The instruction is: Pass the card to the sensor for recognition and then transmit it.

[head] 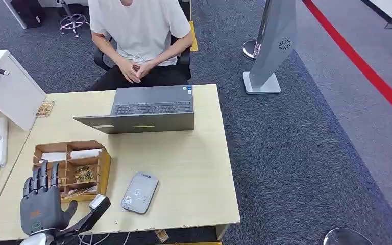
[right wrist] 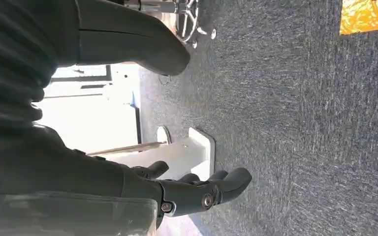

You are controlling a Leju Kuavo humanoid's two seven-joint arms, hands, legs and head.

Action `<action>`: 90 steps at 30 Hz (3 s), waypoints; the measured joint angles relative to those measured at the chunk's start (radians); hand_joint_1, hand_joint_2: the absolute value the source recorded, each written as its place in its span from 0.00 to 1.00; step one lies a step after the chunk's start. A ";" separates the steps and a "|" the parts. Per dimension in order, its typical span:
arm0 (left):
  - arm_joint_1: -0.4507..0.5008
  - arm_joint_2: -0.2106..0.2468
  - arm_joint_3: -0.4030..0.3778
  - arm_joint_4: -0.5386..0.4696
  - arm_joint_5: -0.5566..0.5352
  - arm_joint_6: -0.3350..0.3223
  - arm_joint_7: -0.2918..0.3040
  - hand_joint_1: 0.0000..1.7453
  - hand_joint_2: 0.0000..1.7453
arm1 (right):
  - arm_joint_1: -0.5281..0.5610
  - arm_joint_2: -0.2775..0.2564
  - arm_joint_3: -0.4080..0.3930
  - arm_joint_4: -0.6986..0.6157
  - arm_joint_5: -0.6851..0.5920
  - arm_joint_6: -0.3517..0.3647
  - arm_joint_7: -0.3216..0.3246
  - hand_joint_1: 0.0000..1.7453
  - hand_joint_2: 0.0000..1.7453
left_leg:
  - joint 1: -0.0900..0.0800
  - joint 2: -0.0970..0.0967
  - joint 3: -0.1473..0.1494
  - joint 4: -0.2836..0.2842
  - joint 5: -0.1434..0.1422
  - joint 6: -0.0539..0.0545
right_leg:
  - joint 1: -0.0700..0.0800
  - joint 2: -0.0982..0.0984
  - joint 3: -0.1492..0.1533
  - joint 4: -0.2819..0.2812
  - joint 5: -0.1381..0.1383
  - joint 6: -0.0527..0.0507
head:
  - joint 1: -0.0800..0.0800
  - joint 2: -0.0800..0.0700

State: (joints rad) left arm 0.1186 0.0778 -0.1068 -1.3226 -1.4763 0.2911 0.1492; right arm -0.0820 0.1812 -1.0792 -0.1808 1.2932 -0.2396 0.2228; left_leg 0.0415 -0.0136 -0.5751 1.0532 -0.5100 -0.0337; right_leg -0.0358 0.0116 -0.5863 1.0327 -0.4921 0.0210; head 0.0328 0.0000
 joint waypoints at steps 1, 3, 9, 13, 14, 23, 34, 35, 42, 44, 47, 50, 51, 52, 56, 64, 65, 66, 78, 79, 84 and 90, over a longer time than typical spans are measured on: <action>-0.002 -0.001 0.000 0.006 0.000 0.000 0.002 0.00 1.00 | 0.000 0.000 0.000 0.000 0.000 0.000 0.000 0.00 1.00 | 0.000 0.000 0.000 0.000 0.000 0.000 | 0.000 0.000 0.000 0.000 0.000 0.000 | 0.000 0.000; -0.005 -0.002 0.000 0.019 0.000 0.002 0.003 0.00 1.00 | 0.000 0.000 0.001 0.000 0.003 0.001 0.000 0.00 1.00 | 0.000 0.000 0.000 0.000 0.000 0.000 | 0.000 0.000 0.000 0.000 0.000 0.000 | 0.000 0.000; -0.025 -0.005 0.002 0.064 -0.004 0.022 0.004 0.00 1.00 | 0.000 -0.001 0.004 0.000 0.007 0.003 0.000 0.00 1.00 | 0.000 0.000 0.000 0.000 0.000 0.000 | 0.000 0.000 0.000 0.000 0.000 0.000 | 0.000 0.000; -0.041 -0.011 0.007 0.096 -0.014 0.036 0.005 0.00 1.00 | 0.000 -0.001 0.008 0.000 0.011 0.003 0.000 0.00 1.00 | 0.000 0.000 0.000 0.000 0.000 0.000 | 0.000 0.000 0.000 0.000 0.000 0.000 | 0.000 0.000; -0.043 -0.013 0.007 0.102 -0.014 0.037 0.005 0.00 1.00 | 0.000 -0.001 0.008 0.000 0.011 0.003 0.000 0.00 1.00 | 0.000 0.000 0.000 0.000 0.000 0.000 | 0.000 0.000 0.000 0.000 0.000 0.000 | 0.000 0.000; -0.047 -0.026 0.007 0.117 -0.018 0.038 0.005 0.00 1.00 | 0.000 -0.001 0.008 0.000 0.009 0.003 -0.003 0.00 1.00 | 0.000 0.000 0.000 0.000 0.000 0.000 | 0.000 0.000 0.000 0.000 0.000 0.000 | 0.000 0.000; -0.047 -0.038 0.007 0.118 -0.020 0.035 0.003 0.00 1.00 | 0.000 -0.001 0.008 0.000 0.009 0.003 -0.005 0.00 1.00 | 0.000 0.000 0.000 0.000 0.000 0.000 | 0.000 0.000 0.000 0.000 0.000 0.000 | 0.000 0.000; -0.047 -0.040 0.007 0.118 -0.020 0.035 0.003 0.00 1.00 | 0.000 -0.001 0.008 0.000 0.009 0.003 -0.005 0.00 1.00 | 0.000 0.000 0.000 0.000 0.000 0.000 | 0.000 0.000 0.000 0.000 0.000 0.000 | 0.000 0.000; -0.047 -0.048 0.007 0.118 -0.021 0.034 0.002 0.00 1.00 | 0.000 -0.001 0.008 0.000 0.010 0.003 -0.008 0.00 1.00 | 0.000 0.000 0.000 0.000 0.000 0.000 | 0.000 0.000 0.000 0.000 0.000 0.000 | 0.000 0.000; -0.047 -0.049 0.007 0.118 -0.021 0.034 0.002 0.00 1.00 | 0.000 -0.001 0.008 0.000 0.011 0.003 -0.010 0.00 1.00 | 0.000 0.000 0.000 0.000 0.000 0.000 | 0.000 0.000 0.000 0.000 0.000 0.000 | 0.000 0.000; -0.048 -0.050 0.007 0.118 -0.021 0.034 0.002 0.00 1.00 | 0.000 -0.001 0.008 0.000 0.011 0.003 -0.010 0.00 1.00 | 0.000 0.000 0.000 0.000 0.000 0.000 | 0.000 0.000 0.000 0.000 0.000 0.000 | 0.000 0.000; -0.047 -0.050 0.007 0.118 -0.021 0.033 0.002 1.00 1.00 | 0.000 -0.001 0.008 0.000 0.011 0.003 -0.010 0.00 1.00 | 0.000 0.000 0.000 0.000 0.000 0.000 | 0.000 0.000 0.000 0.000 0.000 0.000 | 0.000 0.000; -0.047 -0.050 0.007 0.118 -0.021 0.032 0.002 1.00 1.00 | 0.000 -0.001 0.008 0.000 0.011 0.003 -0.010 0.00 1.00 | 0.000 0.000 0.000 0.000 0.000 0.000 | 0.000 0.000 0.000 0.000 0.000 0.000 | 0.000 0.000; -0.047 -0.050 0.007 0.118 -0.021 0.031 0.002 1.00 1.00 | 0.000 -0.001 0.008 0.000 0.011 0.003 -0.010 0.00 1.00 | 0.000 0.000 0.000 0.000 0.000 0.000 | 0.000 0.000 0.000 0.000 0.000 0.000 | 0.000 0.000; -0.047 -0.050 0.007 0.118 -0.018 0.027 0.000 1.00 1.00 | 0.000 -0.001 0.008 0.000 0.011 0.003 -0.010 0.00 1.00 | 0.000 0.000 0.000 0.000 0.000 0.000 | 0.000 0.000 0.000 0.000 0.000 0.000 | 0.000 0.000; -0.046 -0.048 0.007 0.117 0.009 0.022 -0.016 1.00 1.00 | 0.000 -0.001 0.008 0.000 0.011 0.003 -0.013 0.00 1.00 | 0.000 0.000 0.000 0.000 0.000 0.000 | 0.000 0.000 0.000 0.000 0.000 0.000 | 0.000 0.000; -0.045 -0.048 0.007 0.117 0.017 0.022 -0.020 1.00 1.00 | 0.000 -0.001 0.008 0.000 0.011 0.003 -0.013 0.00 1.00 | 0.000 0.000 0.000 0.000 0.000 0.000 | 0.000 0.000 0.000 0.000 0.000 0.000 | 0.000 0.000; -0.045 -0.047 0.007 0.116 0.026 0.019 -0.027 1.00 1.00 | 0.000 -0.001 0.008 0.000 0.011 0.003 -0.014 0.00 1.00 | 0.000 0.000 0.000 0.000 0.000 0.000 | 0.000 0.000 0.000 0.000 0.000 0.000 | 0.000 0.000; -0.046 -0.031 0.010 0.116 0.062 0.025 -0.049 1.00 1.00 | 0.000 -0.005 0.008 0.000 0.006 0.003 -0.017 0.00 1.00 | 0.000 0.000 0.000 0.000 0.000 0.000 | 0.000 0.000 0.000 0.000 0.000 0.000 | 0.000 0.000; -0.046 -0.031 0.010 0.115 0.062 0.026 -0.049 1.00 1.00 | 0.000 -0.006 0.008 0.000 0.005 0.003 -0.017 0.00 1.00 | 0.000 0.000 0.000 0.000 0.000 0.000 | 0.000 0.000 0.000 0.000 0.000 0.000 | 0.000 0.000; -0.046 -0.031 0.010 0.115 0.062 0.026 -0.049 1.00 1.00 | 0.000 -0.006 0.008 0.000 0.005 0.003 -0.017 0.00 1.00 | 0.000 0.000 0.000 0.000 0.000 0.000 | 0.000 0.000 0.000 0.000 0.000 0.000 | 0.000 0.000; -0.154 -0.037 0.006 0.022 0.054 0.017 -0.045 1.00 1.00 | 0.001 -0.036 0.007 -0.003 -0.016 0.017 -0.029 0.00 1.00 | 0.000 0.000 0.001 0.000 0.001 -0.001 | 0.000 0.000 0.000 0.000 0.001 -0.001 | 0.000 0.000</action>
State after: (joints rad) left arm -0.0358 0.0412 -0.1007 -1.3005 -1.4221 0.3078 0.1041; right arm -0.0814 0.1450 -1.0719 -0.1835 1.2772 -0.2224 0.1942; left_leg 0.0416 -0.0137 -0.5742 1.0533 -0.5087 -0.0343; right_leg -0.0356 0.0115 -0.5861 1.0328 -0.4908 0.0204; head 0.0324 0.0000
